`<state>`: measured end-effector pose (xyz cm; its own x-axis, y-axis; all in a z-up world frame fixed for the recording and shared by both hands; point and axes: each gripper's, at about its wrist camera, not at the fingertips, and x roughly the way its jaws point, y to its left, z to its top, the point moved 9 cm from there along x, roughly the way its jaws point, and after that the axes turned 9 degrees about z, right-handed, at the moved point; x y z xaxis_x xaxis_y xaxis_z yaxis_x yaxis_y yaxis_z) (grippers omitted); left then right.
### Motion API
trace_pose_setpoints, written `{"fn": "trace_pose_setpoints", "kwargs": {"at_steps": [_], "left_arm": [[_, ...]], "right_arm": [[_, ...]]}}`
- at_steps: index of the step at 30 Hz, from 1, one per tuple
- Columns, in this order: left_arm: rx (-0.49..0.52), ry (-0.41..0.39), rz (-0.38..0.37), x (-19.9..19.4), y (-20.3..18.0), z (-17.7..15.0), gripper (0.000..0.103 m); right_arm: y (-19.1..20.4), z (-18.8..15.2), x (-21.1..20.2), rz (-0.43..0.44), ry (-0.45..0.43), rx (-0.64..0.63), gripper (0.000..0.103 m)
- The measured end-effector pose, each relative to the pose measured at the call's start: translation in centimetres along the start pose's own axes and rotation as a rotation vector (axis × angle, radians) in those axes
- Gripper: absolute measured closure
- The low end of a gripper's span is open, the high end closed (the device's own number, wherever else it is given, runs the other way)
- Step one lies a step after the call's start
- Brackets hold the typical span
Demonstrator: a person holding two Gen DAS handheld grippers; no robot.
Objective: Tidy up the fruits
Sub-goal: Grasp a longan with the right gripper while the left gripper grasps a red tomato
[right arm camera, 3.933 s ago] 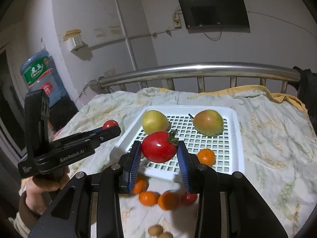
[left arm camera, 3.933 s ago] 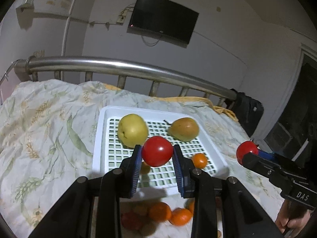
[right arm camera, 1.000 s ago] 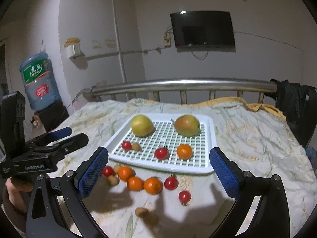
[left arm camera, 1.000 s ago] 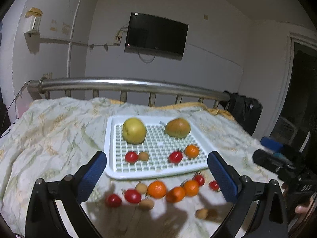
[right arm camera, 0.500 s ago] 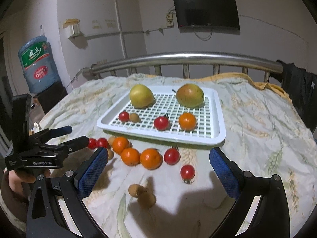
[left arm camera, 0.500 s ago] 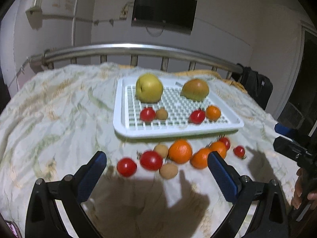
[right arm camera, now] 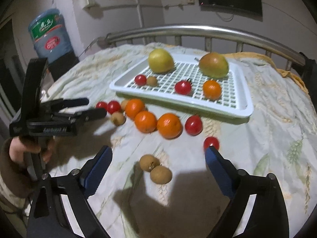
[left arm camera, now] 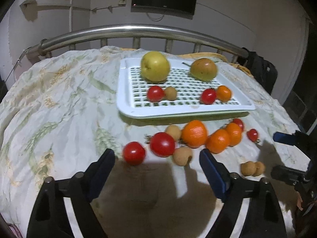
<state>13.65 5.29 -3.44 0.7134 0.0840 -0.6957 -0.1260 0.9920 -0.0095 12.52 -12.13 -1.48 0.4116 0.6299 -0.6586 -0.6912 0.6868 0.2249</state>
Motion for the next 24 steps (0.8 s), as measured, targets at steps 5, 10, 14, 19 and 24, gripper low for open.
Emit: {"fn": "trace_pose_setpoints", "kwargs": {"at_steps": [5, 10, 14, 19, 24], "left_arm": [[-0.012, 0.041, 0.006, 1.3, 1.1, -0.5, 0.031], [-0.028, 0.069, -0.007, 2.1, 1.5, -0.9, 0.043], [-0.024, 0.081, -0.004, 2.5, 1.5, -1.1, 0.052], [-0.035, 0.084, 0.01, 2.8, 1.9, -1.0, 0.068], [-0.04, 0.083, 0.015, 2.8, 2.1, -1.0, 0.071]], "right_arm": [[0.2, -1.1, 1.0, 0.029, 0.059, -0.006, 0.022], [0.2, -2.3, 2.1, 0.028, 0.123, -0.017, 0.034], [0.1, -3.1, 2.8, 0.022, 0.162, -0.02, 0.045], [-0.1, -3.4, 3.2, 0.012, 0.184, -0.029, 0.063], [-0.1, -3.3, 3.1, 0.01, 0.179, -0.03, 0.068]]}}
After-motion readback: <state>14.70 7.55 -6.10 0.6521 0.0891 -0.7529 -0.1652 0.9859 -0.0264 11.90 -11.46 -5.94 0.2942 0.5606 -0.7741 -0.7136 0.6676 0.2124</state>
